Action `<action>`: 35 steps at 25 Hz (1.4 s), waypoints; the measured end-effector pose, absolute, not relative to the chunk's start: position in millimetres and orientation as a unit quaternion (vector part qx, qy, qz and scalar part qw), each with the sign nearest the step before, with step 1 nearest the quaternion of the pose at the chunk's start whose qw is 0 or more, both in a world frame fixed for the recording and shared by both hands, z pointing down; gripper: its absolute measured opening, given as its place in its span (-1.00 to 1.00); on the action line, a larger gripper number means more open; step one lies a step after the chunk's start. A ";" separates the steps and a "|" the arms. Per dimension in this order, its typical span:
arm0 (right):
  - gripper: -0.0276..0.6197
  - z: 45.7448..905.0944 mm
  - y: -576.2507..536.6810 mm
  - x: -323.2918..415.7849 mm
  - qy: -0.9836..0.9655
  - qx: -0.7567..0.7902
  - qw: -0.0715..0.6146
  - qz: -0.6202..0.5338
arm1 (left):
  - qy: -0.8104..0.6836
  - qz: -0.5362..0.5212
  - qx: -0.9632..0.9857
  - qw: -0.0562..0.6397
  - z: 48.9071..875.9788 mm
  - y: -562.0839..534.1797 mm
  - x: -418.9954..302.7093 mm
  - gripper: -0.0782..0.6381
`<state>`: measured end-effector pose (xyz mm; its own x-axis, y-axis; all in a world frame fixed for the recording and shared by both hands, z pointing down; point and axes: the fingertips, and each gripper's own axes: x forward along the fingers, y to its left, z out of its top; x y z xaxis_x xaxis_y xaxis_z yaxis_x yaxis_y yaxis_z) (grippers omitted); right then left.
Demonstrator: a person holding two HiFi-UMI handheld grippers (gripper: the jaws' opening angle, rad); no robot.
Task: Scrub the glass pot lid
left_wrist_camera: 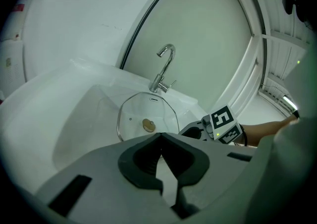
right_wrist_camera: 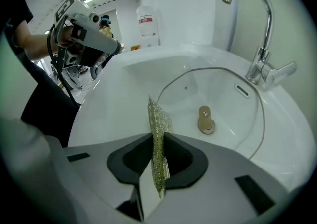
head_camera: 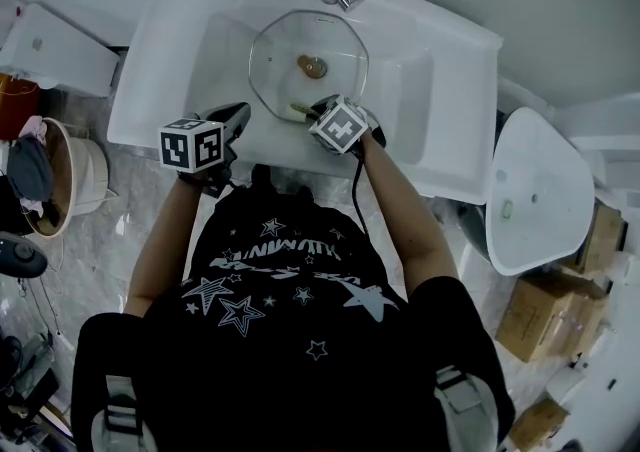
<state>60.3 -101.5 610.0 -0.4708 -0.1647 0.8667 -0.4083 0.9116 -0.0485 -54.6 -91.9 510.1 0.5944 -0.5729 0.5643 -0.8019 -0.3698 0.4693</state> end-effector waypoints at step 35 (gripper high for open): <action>-0.72 516.5 -86.5 125.7 -0.842 0.380 0.368 0.103 | -0.401 0.139 0.836 0.348 488.7 -38.0 -41.2 -0.76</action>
<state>125.7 -86.5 516.5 -0.4401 -0.5639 0.6988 -0.7161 0.6899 0.1057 -41.2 -38.0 488.7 0.6396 -0.5738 0.5116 -0.7672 -0.4353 0.4711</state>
